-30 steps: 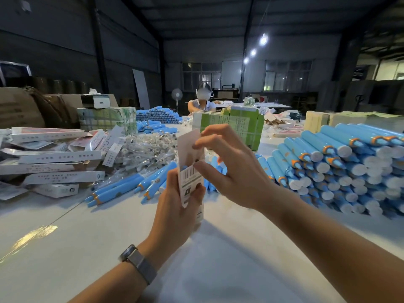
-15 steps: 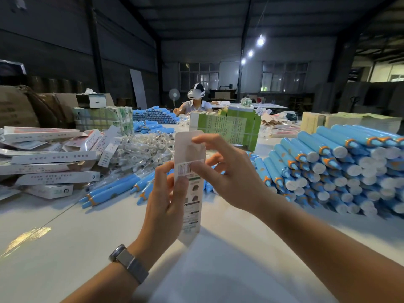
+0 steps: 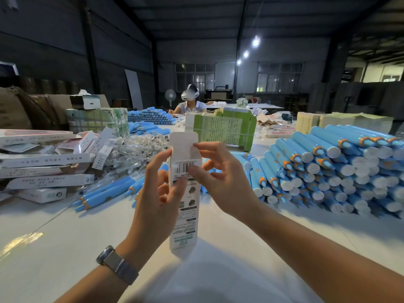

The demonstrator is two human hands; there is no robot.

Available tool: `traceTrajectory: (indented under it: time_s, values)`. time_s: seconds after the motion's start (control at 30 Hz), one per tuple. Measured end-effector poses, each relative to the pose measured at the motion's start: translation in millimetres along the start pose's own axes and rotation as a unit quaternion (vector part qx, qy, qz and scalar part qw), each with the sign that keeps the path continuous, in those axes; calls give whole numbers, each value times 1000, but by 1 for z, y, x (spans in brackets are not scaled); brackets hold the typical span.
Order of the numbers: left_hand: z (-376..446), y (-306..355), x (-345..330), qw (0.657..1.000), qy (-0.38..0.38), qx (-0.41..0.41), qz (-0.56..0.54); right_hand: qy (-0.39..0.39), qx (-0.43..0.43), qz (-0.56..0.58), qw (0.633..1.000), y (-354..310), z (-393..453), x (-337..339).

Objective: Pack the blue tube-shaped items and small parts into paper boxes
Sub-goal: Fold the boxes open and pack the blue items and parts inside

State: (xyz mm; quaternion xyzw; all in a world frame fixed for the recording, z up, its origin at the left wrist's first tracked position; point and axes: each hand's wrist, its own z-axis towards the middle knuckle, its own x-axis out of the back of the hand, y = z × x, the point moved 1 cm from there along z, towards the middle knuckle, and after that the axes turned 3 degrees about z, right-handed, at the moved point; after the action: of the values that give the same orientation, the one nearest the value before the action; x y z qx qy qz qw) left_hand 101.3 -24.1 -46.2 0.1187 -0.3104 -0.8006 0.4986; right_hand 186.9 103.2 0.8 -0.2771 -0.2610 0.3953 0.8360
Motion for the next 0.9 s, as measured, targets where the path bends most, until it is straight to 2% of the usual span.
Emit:
traceTrajectory:
  time_s: [0.23,0.33,0.73,0.9]
  values:
    - [2,4,4,999,-35,-9,-1,-3,-9,16,1000,3,-1,3]
    - [3,8,6,998,-41,-44,35,-12,-3,27,1000,2,0,2]
    - [1,7,6,997,-20,-63,35,-36,-1,-4,999,-5,-1,1]
    - [0,8,2,997,-11,-67,33,-41,24,-13,999,-8,-1,2]
